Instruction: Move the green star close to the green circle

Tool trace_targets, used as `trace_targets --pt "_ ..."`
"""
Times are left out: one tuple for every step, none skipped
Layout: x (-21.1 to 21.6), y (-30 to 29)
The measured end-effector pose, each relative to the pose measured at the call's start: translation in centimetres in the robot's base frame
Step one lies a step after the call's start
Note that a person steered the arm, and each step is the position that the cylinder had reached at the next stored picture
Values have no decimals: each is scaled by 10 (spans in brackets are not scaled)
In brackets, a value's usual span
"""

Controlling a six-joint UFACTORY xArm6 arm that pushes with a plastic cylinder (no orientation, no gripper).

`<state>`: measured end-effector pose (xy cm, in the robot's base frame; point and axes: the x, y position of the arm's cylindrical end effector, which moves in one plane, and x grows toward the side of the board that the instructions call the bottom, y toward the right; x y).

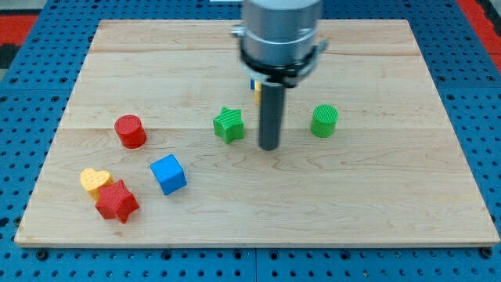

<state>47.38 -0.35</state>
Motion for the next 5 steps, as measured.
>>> trace_targets --pt "-1 -56" --pt "-3 -69" --pt "-3 -69" --pt "-8 -92" --pt "-28 -91"
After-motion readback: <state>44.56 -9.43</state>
